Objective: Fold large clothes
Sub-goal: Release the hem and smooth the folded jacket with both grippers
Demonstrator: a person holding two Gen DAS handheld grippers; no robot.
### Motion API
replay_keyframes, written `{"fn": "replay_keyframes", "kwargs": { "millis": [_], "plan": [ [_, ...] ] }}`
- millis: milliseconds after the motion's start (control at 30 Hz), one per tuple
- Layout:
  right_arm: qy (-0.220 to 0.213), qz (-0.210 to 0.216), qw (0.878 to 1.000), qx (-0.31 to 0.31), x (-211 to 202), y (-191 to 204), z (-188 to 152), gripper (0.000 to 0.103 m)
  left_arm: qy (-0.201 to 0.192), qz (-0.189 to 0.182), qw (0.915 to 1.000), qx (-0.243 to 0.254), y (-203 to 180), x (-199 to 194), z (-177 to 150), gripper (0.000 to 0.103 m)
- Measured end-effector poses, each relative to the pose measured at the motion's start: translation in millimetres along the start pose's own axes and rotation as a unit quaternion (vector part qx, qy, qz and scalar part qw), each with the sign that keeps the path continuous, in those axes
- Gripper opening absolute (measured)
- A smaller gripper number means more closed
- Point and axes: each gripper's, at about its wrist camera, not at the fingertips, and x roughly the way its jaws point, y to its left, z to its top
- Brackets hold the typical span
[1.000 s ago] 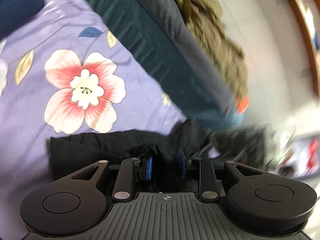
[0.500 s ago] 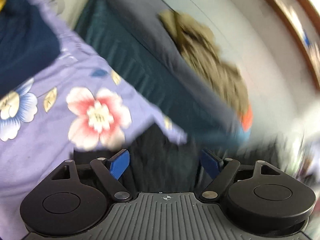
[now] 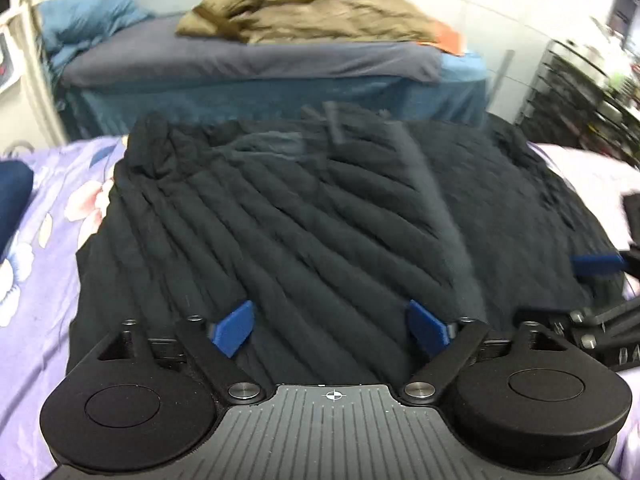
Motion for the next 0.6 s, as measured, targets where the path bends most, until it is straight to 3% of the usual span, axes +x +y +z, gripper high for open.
{"fn": "replay_keyframes", "kwargs": {
  "millis": [67, 233, 433, 600],
  "plan": [
    [0.012, -0.010, 1.000, -0.002, 14, -5, 8, 0.100, 0.020, 0.015, 0.9994, -0.025, 6, 23, 19, 0.103],
    [0.031, -0.050, 0.998, 0.035, 47, -24, 35, 0.103, 0.060, 0.043, 0.9968, -0.031, 24, 68, 49, 0.103],
    [0.082, -0.061, 0.991, 0.088, 92, -46, 57, 0.103, 0.091, 0.053, 0.9939, -0.035, 32, 94, 61, 0.103],
    [0.112, -0.079, 0.988, 0.064, 115, -42, 64, 0.103, 0.115, 0.064, 0.9906, -0.037, 31, 108, 64, 0.103]
  ]
}}
